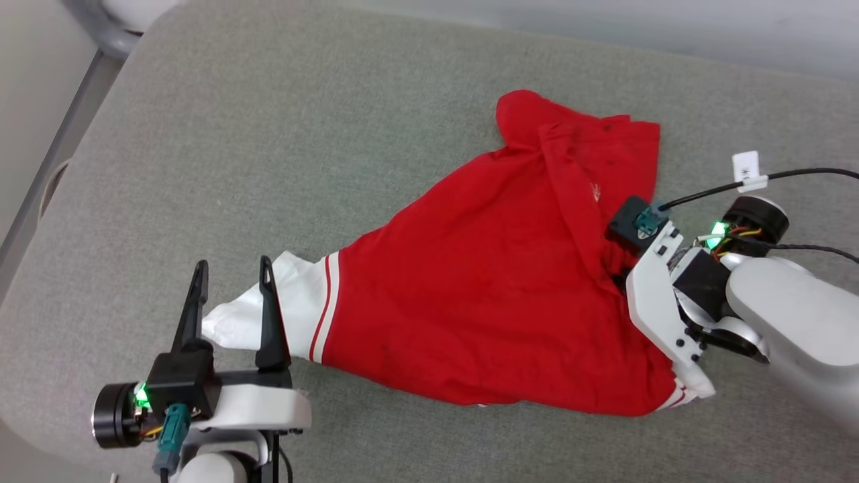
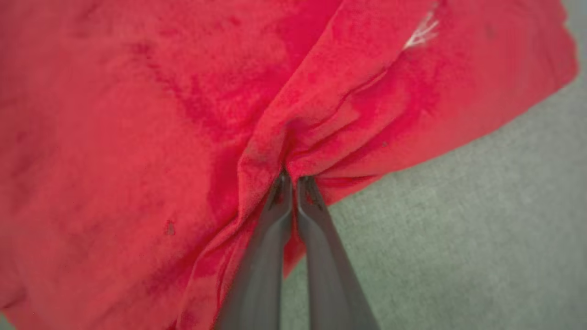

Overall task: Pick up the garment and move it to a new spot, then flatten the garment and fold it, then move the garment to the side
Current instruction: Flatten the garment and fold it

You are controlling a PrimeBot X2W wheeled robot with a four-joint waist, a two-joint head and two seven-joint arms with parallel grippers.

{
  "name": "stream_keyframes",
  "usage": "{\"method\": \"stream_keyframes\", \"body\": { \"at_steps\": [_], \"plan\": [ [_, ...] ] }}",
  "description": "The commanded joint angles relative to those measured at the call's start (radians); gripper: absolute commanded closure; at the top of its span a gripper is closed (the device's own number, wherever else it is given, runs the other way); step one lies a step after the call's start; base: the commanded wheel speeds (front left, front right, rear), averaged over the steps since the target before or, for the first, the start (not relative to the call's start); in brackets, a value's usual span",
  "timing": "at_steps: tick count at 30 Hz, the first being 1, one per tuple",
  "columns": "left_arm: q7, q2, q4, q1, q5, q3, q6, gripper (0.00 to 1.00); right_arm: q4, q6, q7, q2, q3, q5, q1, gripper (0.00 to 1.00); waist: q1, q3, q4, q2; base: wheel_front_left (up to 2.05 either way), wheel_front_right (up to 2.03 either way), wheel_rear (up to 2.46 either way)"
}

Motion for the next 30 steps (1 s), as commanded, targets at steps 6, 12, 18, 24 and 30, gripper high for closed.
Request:
{"method": "stream_keyframes", "body": {
  "at_steps": [6,12,18,24,30],
  "plan": [
    [-0.003,-0.001,0.010,0.059,0.020,0.030,-0.018,0.00,-0.053,-0.002,-0.242,-0.024,-0.083,0.003,0.055,1.00,-0.0001,-0.099,-0.063,0.0000,0.00,0.00,0.00],
    [-0.003,0.003,0.003,0.109,0.031,0.055,-0.027,0.00,-0.162,-0.002,-0.357,-0.084,-0.245,-0.021,0.185,1.00,-0.0001,-0.155,-0.110,0.0000,0.00,0.00,0.00],
    [-0.003,0.005,0.007,0.144,0.039,0.068,-0.039,0.00,-0.308,-0.002,-0.382,-0.128,-0.524,-0.079,0.406,1.00,-0.0001,-0.190,-0.142,0.0000,0.00,0.00,0.00],
    [-0.003,0.005,0.004,0.170,0.048,0.076,-0.042,0.00,-0.514,-0.002,-0.301,-0.084,-0.879,-0.212,0.676,1.00,-0.0001,-0.216,-0.159,0.0000,0.00,0.00,0.00],
    [-0.003,0.003,-0.001,0.182,0.051,0.070,-0.044,0.00,-0.781,-0.002,-0.150,0.018,-1.151,-0.359,0.890,1.00,-0.0001,-0.223,-0.157,0.0000,0.00,0.00,0.00]
  ]
}}
